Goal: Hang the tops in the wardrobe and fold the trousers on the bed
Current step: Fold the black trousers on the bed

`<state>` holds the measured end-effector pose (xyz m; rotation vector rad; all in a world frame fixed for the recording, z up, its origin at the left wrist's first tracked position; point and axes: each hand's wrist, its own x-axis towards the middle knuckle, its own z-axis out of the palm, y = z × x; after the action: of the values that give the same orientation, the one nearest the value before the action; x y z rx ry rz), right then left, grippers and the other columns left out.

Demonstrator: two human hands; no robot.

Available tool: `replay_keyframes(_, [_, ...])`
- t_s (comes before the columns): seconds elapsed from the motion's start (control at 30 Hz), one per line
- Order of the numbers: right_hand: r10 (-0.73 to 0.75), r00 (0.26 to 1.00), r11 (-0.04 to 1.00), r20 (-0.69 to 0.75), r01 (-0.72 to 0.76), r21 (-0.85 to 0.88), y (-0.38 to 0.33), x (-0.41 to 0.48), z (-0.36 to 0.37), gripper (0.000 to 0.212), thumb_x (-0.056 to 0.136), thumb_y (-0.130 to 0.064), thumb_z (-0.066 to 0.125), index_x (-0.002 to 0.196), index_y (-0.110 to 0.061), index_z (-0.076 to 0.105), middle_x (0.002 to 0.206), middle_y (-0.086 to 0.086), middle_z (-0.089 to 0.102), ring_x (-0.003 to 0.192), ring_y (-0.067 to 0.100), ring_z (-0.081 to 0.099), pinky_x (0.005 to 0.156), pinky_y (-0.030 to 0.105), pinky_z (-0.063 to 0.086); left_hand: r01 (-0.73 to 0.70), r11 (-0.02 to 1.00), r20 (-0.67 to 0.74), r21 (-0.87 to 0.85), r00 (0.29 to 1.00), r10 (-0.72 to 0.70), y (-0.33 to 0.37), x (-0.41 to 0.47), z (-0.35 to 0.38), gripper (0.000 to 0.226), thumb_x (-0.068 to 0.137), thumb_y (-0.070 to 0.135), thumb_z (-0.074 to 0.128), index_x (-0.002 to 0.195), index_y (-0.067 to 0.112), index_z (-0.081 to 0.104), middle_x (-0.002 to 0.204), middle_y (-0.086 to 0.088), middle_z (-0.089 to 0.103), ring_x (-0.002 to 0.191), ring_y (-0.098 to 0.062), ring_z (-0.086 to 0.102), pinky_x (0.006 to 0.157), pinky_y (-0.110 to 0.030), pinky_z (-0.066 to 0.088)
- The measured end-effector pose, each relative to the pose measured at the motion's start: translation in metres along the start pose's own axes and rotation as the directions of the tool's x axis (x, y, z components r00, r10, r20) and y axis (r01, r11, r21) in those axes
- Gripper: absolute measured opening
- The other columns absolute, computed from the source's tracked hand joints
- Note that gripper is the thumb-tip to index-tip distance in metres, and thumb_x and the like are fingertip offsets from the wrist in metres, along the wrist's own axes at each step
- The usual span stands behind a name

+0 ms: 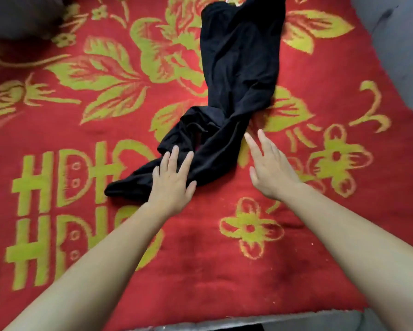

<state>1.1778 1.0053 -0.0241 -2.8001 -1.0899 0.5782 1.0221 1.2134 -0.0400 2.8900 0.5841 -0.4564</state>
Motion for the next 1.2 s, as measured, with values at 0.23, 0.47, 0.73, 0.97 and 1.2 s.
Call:
replay_keyframes(0.23, [0.101,0.971,0.993,-0.217,-0.086,0.077,-0.001,0.055,0.053,0.096,0.08,0.01,0.049,0.16,-0.02,0.004,0.165,0.02,-0.003,0.148,0.039,0.018,0.115,0.046,0.03,0.095,0.995,-0.003,-0.03,0.995,-0.095,-0.004,0.006,0.1,0.064,0.096,0.047,0.041,0.154,0.037,0.018,0.163,0.0,0.019,0.149,-0.027,0.014,0.114,-0.058,0.012])
replay_keyframes(0.47, [-0.047,0.986,0.987,-0.16,0.022,-0.156,-0.005,0.121,0.038,0.042,0.091,-0.016,0.048,0.13,-0.004,0.053,0.137,0.022,0.052,0.129,0.043,0.045,0.104,0.047,0.034,0.075,0.997,-0.103,-0.007,0.992,-0.075,-0.007,0.011,0.109,0.061,0.093,0.045,0.041,0.152,0.035,0.028,0.16,-0.002,0.028,0.148,-0.027,0.021,0.11,-0.059,0.016])
replay_keyframes(0.73, [-0.017,0.993,0.999,0.115,0.021,-0.034,-0.038,-0.002,0.087,0.042,0.083,-0.056,0.038,0.073,-0.016,0.045,0.088,0.018,0.071,0.089,0.038,0.065,0.078,0.041,0.042,0.099,0.963,-0.193,-0.251,0.97,-0.15,-0.011,0.011,0.085,0.047,0.08,0.019,0.059,0.127,0.016,0.053,0.124,-0.004,0.062,0.126,-0.023,0.051,0.106,-0.05,0.028])
replay_keyframes(0.97, [-0.083,0.953,0.996,0.292,0.088,-0.004,-0.061,-0.099,0.129,0.046,0.072,-0.061,0.02,0.058,-0.019,0.03,0.069,0.007,0.066,0.072,0.034,0.063,0.073,0.037,0.038,0.048,0.781,-0.261,-0.623,0.928,-0.265,-0.028,-0.001,0.049,0.038,0.079,0.018,0.042,0.115,0.01,0.054,0.104,-0.003,0.067,0.096,-0.031,0.06,0.088,-0.045,0.044])
replay_keyframes(1.2, [-0.213,0.795,0.976,0.569,0.197,0.09,-0.062,-0.137,0.13,0.056,0.082,-0.077,0.028,0.063,-0.025,0.036,0.078,0.002,0.065,0.078,0.028,0.062,0.069,0.038,0.041,-0.319,0.926,-0.303,-0.203,0.919,0.25,0.03,0.053,0.028,0.064,0.094,0.026,0.051,0.152,0.01,0.03,0.159,-0.016,0.023,0.145,-0.033,0.025,0.105,-0.044,0.036])
